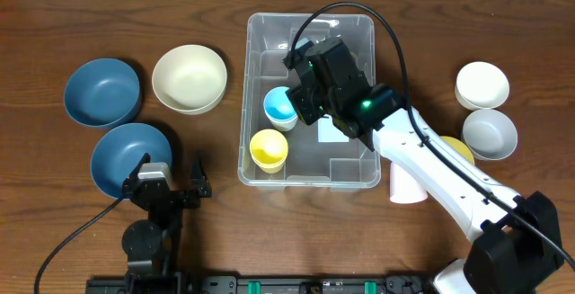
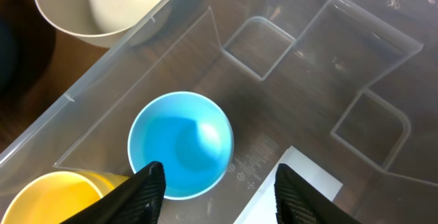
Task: Pack container
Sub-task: 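Carry the light-blue cup left and set it in the bin, then release the cup and pull the right gripper back to the front right, then move the right gripper toward the tipped-over pink cup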
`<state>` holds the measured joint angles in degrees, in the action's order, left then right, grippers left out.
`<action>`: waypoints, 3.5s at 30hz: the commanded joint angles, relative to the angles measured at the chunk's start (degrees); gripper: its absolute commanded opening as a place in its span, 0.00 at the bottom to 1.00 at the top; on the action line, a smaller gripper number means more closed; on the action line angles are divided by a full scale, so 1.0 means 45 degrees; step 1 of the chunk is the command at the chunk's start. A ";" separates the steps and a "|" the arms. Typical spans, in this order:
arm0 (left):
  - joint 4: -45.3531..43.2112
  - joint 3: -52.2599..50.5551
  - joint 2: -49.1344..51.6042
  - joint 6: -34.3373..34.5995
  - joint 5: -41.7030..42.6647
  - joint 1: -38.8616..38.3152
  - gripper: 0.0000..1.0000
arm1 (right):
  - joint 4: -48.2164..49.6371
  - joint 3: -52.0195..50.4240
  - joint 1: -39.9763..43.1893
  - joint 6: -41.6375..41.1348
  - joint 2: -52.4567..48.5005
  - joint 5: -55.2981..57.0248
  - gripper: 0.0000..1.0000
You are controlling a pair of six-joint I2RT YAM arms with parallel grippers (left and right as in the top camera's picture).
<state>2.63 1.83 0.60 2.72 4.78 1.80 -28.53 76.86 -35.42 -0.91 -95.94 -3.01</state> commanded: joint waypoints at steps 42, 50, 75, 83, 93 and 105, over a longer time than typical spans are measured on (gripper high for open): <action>0.0165 -0.0355 0.0000 -0.0170 0.0141 -0.0039 0.98 | -1.1463 -0.2132 0.0515 -0.3978 1.3449 0.6096 0.88; 0.0165 -0.0355 0.0000 -0.0170 0.0141 -0.0039 0.98 | -1.2672 -0.2293 0.0515 -0.5178 1.3488 0.5892 0.90; 0.0165 -0.0355 0.0000 -0.0170 0.0141 -0.0039 0.98 | -1.2726 -0.2327 0.0529 -0.5809 1.7758 0.5989 0.92; 0.0165 -0.0355 0.0000 -0.0170 0.0141 -0.0039 0.98 | -1.1589 -0.2336 0.0549 -0.5532 2.0191 0.5960 0.95; 0.0165 -0.0355 0.0000 -0.0170 0.0141 -0.0039 0.98 | -0.6742 -0.5197 0.0549 -0.1865 2.0176 0.5989 0.99; 0.0165 -0.0355 0.0000 -0.0170 0.0141 -0.0039 0.98 | -0.2579 -1.0720 0.0549 -0.1967 2.0138 0.8004 0.96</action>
<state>2.63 1.83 0.60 2.72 4.78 1.80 -40.10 31.18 -33.69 -8.51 -5.41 27.81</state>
